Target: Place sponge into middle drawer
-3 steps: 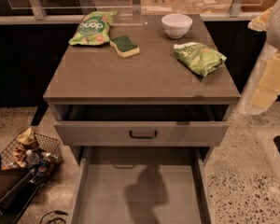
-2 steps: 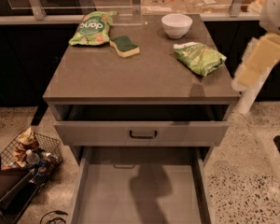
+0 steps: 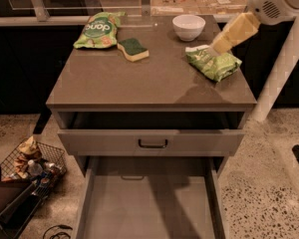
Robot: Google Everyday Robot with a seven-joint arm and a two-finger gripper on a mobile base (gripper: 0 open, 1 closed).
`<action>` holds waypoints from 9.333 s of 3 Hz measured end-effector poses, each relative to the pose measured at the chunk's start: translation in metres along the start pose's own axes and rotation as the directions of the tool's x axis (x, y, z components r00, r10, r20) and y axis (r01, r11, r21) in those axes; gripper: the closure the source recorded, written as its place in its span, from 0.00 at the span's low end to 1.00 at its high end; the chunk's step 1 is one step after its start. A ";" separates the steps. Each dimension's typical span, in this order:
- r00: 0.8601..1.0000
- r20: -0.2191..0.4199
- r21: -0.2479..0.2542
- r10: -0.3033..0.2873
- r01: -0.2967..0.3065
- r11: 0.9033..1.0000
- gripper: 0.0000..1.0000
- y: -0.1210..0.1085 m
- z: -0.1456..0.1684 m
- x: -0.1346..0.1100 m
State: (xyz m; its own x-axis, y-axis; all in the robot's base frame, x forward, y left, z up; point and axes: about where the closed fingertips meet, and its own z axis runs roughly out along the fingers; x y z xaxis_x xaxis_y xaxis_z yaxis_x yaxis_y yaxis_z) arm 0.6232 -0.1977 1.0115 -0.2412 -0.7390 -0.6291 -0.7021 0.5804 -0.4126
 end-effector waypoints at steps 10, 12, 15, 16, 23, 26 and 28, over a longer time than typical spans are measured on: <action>0.846 0.425 -0.139 0.322 -0.290 0.947 0.00 0.018 0.273 -0.103; 0.820 0.425 -0.235 0.382 -0.308 0.922 0.00 0.042 0.314 -0.111; 0.813 0.371 -0.314 0.449 -0.346 0.884 0.42 0.083 0.357 -0.102; 0.813 0.370 -0.315 0.449 -0.345 0.884 0.65 0.082 0.355 -0.105; 0.817 0.363 -0.330 0.448 -0.336 0.882 1.00 0.082 0.352 -0.110; 0.821 0.378 -0.303 0.429 -0.328 0.895 1.00 0.084 0.324 -0.107; 0.843 0.442 -0.143 0.305 -0.270 0.952 1.00 0.090 0.163 -0.095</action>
Offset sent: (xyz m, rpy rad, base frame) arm 0.1270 0.0333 0.0092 0.6099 -0.4530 -0.2498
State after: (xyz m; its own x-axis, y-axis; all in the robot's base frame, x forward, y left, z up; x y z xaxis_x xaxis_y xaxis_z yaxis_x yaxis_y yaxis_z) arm 0.6922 -0.0188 0.9266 -0.1212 -0.2946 -0.9479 -0.6993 0.7031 -0.1292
